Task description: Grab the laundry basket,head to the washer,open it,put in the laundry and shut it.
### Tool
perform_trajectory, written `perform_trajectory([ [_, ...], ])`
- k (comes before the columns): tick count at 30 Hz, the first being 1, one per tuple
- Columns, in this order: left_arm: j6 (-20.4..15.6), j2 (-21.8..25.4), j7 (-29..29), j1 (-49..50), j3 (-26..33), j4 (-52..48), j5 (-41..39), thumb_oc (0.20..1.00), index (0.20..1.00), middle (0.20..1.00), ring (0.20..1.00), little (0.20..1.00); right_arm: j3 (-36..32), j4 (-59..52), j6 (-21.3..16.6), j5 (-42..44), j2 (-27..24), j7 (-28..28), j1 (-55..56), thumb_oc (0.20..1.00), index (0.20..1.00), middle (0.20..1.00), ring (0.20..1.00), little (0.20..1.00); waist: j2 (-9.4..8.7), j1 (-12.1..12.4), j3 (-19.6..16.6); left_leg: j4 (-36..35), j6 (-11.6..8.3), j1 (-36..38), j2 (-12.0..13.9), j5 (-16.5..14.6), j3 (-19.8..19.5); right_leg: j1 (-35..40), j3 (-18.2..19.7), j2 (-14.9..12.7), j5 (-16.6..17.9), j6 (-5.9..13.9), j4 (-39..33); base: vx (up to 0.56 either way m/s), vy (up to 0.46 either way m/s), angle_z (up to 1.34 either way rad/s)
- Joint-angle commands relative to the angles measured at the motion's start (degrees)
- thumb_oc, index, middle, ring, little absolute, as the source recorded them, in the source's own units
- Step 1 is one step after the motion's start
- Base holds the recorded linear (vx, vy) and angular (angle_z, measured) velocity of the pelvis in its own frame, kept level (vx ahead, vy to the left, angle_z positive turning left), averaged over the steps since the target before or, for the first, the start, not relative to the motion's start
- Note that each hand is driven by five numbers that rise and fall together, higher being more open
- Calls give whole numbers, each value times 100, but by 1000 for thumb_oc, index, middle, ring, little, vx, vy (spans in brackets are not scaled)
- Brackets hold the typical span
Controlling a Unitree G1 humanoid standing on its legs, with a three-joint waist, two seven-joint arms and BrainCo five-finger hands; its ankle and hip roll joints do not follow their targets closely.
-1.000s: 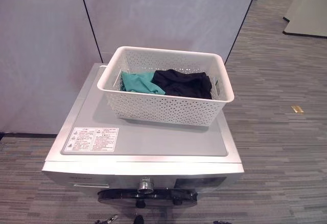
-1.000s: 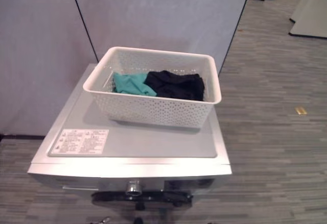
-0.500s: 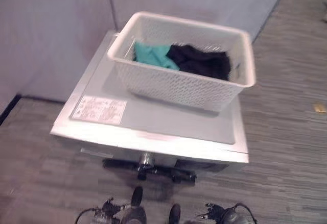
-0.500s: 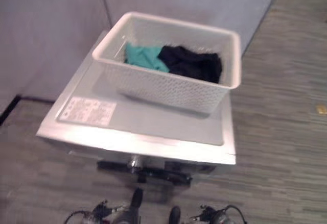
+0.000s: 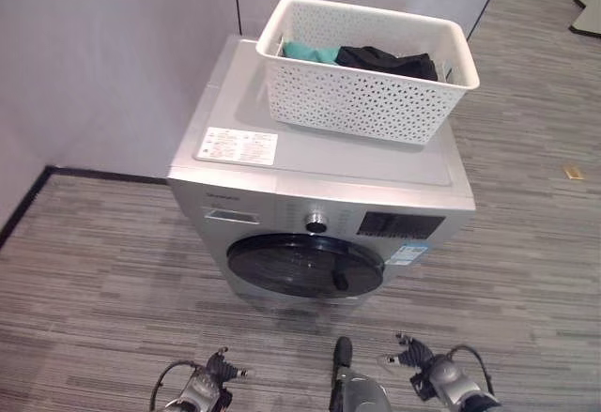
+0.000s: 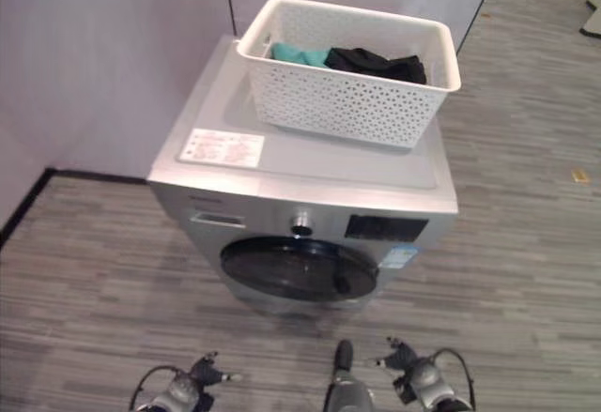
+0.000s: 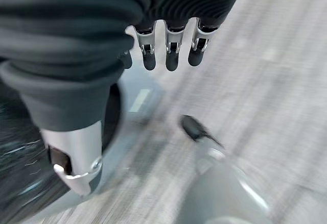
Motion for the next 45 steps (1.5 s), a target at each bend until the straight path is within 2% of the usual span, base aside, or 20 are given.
perform_trajectory([
  [1,-160,174,-96,-46,94,-146,404,1000,1000,1000,1000,1000,-133,-570,-252,-739,-570,-296,-369,1000,1000,1000,1000,1000,213,323,126,-274,-307,82,689,38,-171,200,386,-355,-2371,876,1143,-262,70,-39],
  [2,-172,189,-94,5,102,-173,418,1000,1000,1000,1000,1000,-155,-655,-266,-812,-640,-298,-354,1000,1000,1000,1000,1000,208,369,83,-304,-267,14,652,102,-194,306,551,-284,-2477,870,1382,-184,42,-35],
  [3,-172,191,-94,4,101,-174,418,1000,1000,1000,1000,1000,-158,-658,-264,-813,-640,-296,-352,1000,1000,1000,1000,1000,194,371,72,-309,-263,-4,636,122,-192,287,558,-298,-2463,871,1377,-102,1,-19],
  [4,-188,192,-90,50,116,-194,414,1000,1000,1000,1000,1000,-154,-721,-287,-918,-704,-296,-366,1000,1000,1000,1000,1000,184,451,11,-319,-229,-90,616,191,-186,438,641,-243,-2603,876,1559,-121,-71,-20],
  [5,-211,183,-57,141,132,-235,383,1000,1000,1000,1000,1000,-189,-825,-298,-1019,-756,-339,-448,1000,1000,1000,1000,1000,114,664,-124,-348,-255,-226,581,276,-89,829,465,-335,-2627,905,1364,-112,-70,-21],
  [9,-249,97,-47,226,230,-220,220,1000,1000,1000,1000,1000,-222,-819,-349,-718,-648,-380,-587,1000,1000,1000,1000,1000,23,845,-350,-499,-318,-252,611,337,50,1090,347,-416,-2504,972,936,-4,-135,-29],
  [10,-278,64,-11,241,264,-241,93,1000,1000,1000,1000,1000,-147,-721,-368,-594,-588,-417,-753,1000,1000,1000,1000,1000,-29,946,-405,-509,-396,-316,690,389,62,1224,292,-373,-2433,1026,556,0,-230,-24],
  [14,-305,39,-28,314,189,-387,122,1000,1000,1000,1000,1000,13,-871,-383,-751,-704,-419,-881,1000,1000,1000,1000,1000,-125,1046,-451,-661,-540,-345,830,533,-9,1440,156,-254,-2500,1037,244,18,-125,-7],
  [17,-323,14,-38,352,98,-443,116,1000,1000,1000,1000,1000,76,-780,-391,-777,-818,-528,-1143,1000,1000,1000,1000,1000,-112,1098,-432,-813,-624,-373,939,662,-113,1514,7,-136,-2526,1030,64,1,-97,25],
  [23,-333,-58,17,278,18,-444,-6,1000,1000,1000,1000,1000,189,-528,-355,-731,-855,-785,-1742,1000,1000,1000,1000,1000,-60,1208,-250,-875,-715,-559,1075,815,-229,1455,-58,-23,-2552,983,-87,-50,-59,12],
  [25,-340,-93,38,221,-81,-426,-54,1000,1000,1000,1000,1000,247,-395,-341,-654,-861,-931,-2055,1000,1000,1000,1000,1000,-24,1251,-52,-873,-743,-687,1126,902,-303,1377,-63,30,-2548,950,-91,-95,-44,11],
  [30,-356,-128,82,122,-180,-398,-205,1000,1000,1000,1000,1000,212,278,-412,-201,-683,-1153,-2536,1000,1000,1000,1000,1000,28,1326,169,-870,-766,-911,1181,1007,-366,1187,-73,93,-2510,925,-107,-77,-21,18],
  [32,-376,-153,126,-11,-287,-452,-367,1000,1000,1000,1000,1000,148,1083,-408,218,-555,-1239,-3011,1000,1000,1000,1000,1000,100,1443,376,-849,-776,-1209,1194,1126,-450,944,-98,108,-2445,908,-106,-140,-8,14],
  [33,-376,-154,126,-11,-287,-451,-367,1000,1000,1000,1000,1000,149,1084,-409,219,-555,-1239,-3012,1000,1000,1000,1000,1000,100,1442,375,-849,-776,-1212,1194,1126,-451,942,-99,108,-2445,908,-106,-163,-4,14],
  [34,-384,-171,122,-88,-424,-502,-434,1000,1000,1000,1000,1000,10,1340,-434,607,-569,-1234,-3236,1000,1000,1000,1000,1000,160,1495,505,-839,-794,-1369,1198,1192,-496,821,-131,113,-2422,897,-103,-91,-4,8],
  [37,-410,-185,7,-154,-644,-599,-516,1000,1000,1000,1000,1000,-48,1800,-499,973,-840,-1224,-3647,1000,1000,1000,1000,1000,286,1575,675,-774,-826,-1650,1184,1274,-577,656,-203,98,-2400,874,-88,-85,-8,19],
  [38,-430,-126,29,-209,-698,-724,-619,1000,1000,1000,1000,1000,-104,2012,-527,1108,-1192,-1248,-3923,1000,1000,1000,1000,1000,409,1653,792,-725,-859,-1807,1187,1309,-639,568,-252,84,-2386,872,-80,-64,-13,35],
  [42,-458,-24,36,-193,-828,-905,-618,1000,1000,1000,1000,1000,-42,2328,-541,1253,-1711,-1360,-4527,1000,1000,1000,1000,1000,617,1785,819,-801,-892,-1991,1171,1416,-636,351,-233,54,-2345,913,-124,-17,20,20],
  [45,-463,-16,39,-189,-815,-872,-677,1000,1000,1000,1000,1000,71,2265,-584,1351,-1936,-1403,-4894,1000,1000,1000,1000,1000,684,1818,807,-864,-910,-2101,1174,1477,-579,161,-153,40,-2336,933,-124,11,41,-3],
])
